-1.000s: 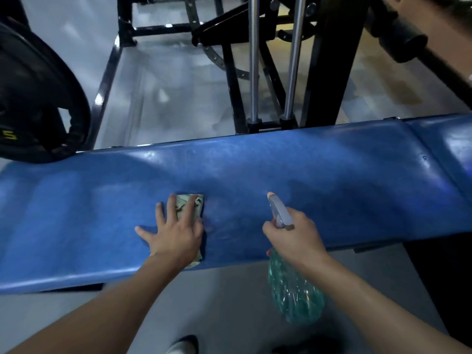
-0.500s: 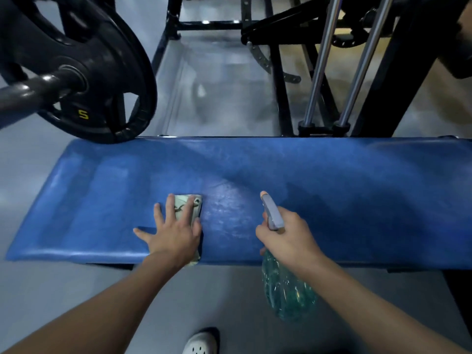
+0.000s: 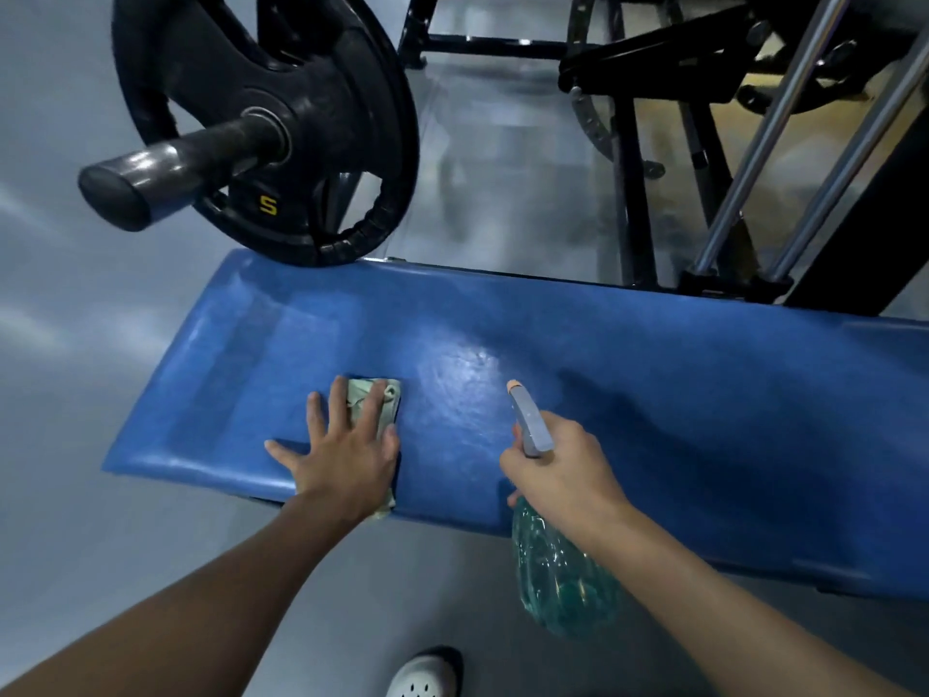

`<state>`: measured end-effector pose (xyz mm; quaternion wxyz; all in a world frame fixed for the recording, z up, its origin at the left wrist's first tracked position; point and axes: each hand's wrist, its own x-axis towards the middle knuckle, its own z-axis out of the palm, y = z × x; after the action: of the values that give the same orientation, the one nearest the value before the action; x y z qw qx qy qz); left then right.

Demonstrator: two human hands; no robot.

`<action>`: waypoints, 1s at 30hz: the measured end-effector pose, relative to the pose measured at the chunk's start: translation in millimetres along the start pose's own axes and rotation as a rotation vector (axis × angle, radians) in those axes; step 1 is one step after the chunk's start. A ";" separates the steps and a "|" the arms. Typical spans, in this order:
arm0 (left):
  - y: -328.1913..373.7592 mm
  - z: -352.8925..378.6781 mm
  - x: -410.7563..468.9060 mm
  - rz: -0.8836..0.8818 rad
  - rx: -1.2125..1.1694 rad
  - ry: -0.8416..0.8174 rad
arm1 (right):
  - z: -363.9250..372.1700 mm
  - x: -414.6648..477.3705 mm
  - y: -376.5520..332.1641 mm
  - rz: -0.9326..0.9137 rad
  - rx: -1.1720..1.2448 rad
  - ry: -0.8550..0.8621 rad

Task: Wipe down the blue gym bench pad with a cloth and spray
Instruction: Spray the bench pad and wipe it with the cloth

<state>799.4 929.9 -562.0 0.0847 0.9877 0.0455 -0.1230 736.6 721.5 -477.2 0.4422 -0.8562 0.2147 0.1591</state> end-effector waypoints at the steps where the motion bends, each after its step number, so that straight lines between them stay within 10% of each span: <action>1: -6.2 -1.2 2.0 -0.013 0.000 0.009 | 6.0 2.6 -6.2 -0.013 -0.014 -0.009; 30: -163.5 -33.9 44.0 -0.146 -0.143 0.036 | 145.1 49.0 -142.9 -0.120 -0.176 -0.162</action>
<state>831.8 1099.5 -566.2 0.1452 0.9752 0.1276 -0.1077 839.3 904.0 -482.4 0.3899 -0.8873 0.1117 0.2194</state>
